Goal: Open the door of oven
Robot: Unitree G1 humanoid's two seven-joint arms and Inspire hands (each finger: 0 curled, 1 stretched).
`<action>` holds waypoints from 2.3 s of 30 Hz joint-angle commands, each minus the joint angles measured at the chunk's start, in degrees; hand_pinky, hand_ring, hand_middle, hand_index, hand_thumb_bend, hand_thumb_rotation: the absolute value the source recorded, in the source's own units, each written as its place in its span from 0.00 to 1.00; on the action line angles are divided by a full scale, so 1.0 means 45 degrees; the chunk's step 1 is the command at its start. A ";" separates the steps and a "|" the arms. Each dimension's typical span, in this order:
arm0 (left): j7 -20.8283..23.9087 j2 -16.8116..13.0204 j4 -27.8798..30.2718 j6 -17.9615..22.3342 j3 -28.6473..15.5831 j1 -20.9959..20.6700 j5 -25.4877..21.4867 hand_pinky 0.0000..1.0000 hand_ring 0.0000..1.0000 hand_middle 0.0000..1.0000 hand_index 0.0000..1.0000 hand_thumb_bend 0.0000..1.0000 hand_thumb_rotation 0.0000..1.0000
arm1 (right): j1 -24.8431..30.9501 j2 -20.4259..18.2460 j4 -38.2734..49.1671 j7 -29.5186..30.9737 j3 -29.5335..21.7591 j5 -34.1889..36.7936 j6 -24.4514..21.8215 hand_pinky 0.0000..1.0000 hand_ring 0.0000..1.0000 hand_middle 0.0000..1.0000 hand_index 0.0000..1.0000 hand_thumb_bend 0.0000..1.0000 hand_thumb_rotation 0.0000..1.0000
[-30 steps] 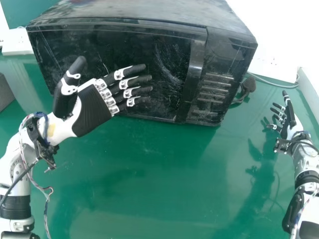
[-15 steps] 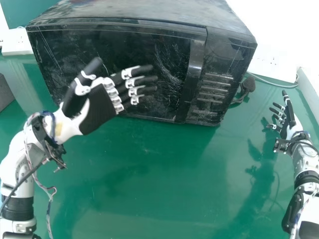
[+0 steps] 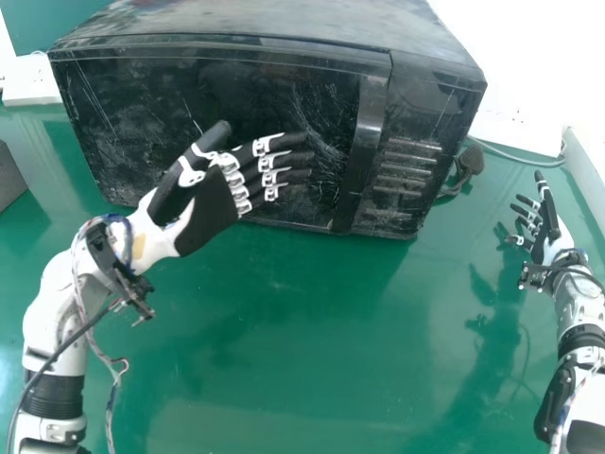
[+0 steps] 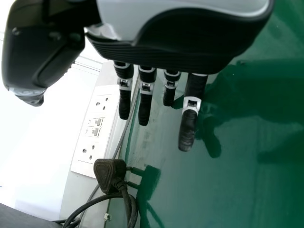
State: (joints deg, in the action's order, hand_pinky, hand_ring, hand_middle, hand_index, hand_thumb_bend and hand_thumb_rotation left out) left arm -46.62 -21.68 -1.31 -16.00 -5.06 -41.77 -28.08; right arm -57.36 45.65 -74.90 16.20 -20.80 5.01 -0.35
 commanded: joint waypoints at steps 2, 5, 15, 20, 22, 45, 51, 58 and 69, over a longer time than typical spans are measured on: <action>-0.0142 0.0277 -0.0441 0.0739 0.0222 -0.0222 0.0245 1.00 1.00 1.00 1.00 1.00 0.88 | 0.0693 -0.0282 -0.0449 -0.0018 0.0114 -0.0172 -0.0593 0.74 0.75 0.82 0.86 0.87 1.00; -0.0277 0.0324 -0.0774 0.0995 0.0338 -0.0430 0.0438 1.00 1.00 1.00 1.00 1.00 0.87 | 0.0726 -0.0261 -0.0457 0.0083 0.0136 -0.0198 -0.0540 0.71 0.76 0.81 0.85 0.91 1.00; -0.0005 0.0329 -0.0349 0.0620 0.0606 -0.0576 0.0536 1.00 1.00 1.00 1.00 1.00 0.85 | 0.0730 -0.0225 -0.0447 0.0043 0.0204 -0.0255 -0.0517 0.69 0.71 0.79 0.84 0.94 1.00; 0.0083 0.0302 -0.0418 0.0517 0.0750 -0.0721 0.0635 1.00 1.00 1.00 1.00 1.00 0.85 | 0.0687 -0.0233 -0.0425 0.0046 0.0187 -0.0180 -0.0621 0.74 0.78 0.84 0.85 0.95 1.00; 0.0019 0.0304 -0.0600 0.0613 0.0762 -0.0813 0.0648 1.00 1.00 1.00 1.00 1.00 0.85 | 0.0718 -0.0210 -0.0439 0.0055 0.0213 -0.0218 -0.0577 0.68 0.74 0.81 0.85 0.96 1.00; 0.0646 0.1088 -0.2206 0.1431 0.0952 -0.1583 0.1597 1.00 1.00 1.00 1.00 1.00 0.90 | 0.0705 -0.0271 -0.0444 0.0026 0.0036 -0.0139 -0.0553 0.70 0.70 0.78 0.83 1.00 1.00; 0.0868 0.1426 -0.3009 0.1568 0.0998 -0.1899 0.1892 1.00 1.00 1.00 1.00 1.00 0.91 | 0.0713 -0.0289 -0.0478 -0.0011 -0.0162 0.0005 -0.0603 0.52 0.64 0.79 0.85 0.94 1.00; 0.0822 0.1580 -0.3806 0.1678 0.1051 -0.2266 0.2195 1.00 1.00 1.00 1.00 1.00 0.91 | 0.0753 -0.0281 -0.0474 0.0068 -0.0145 -0.0034 -0.0548 0.55 0.67 0.82 0.86 0.94 1.00; 0.0766 0.1795 -0.4503 0.1904 0.1036 -0.2581 0.2374 1.00 1.00 1.00 1.00 1.00 0.91 | 0.0746 -0.0273 -0.0458 0.0064 -0.0057 -0.0155 -0.0538 0.65 0.68 0.79 0.84 0.95 1.00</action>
State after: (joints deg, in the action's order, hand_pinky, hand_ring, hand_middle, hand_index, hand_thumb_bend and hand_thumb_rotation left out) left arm -42.92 -14.02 -21.00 -7.91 -0.99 -52.80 -17.84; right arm -57.25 45.62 -74.97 16.22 -21.88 5.37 -0.31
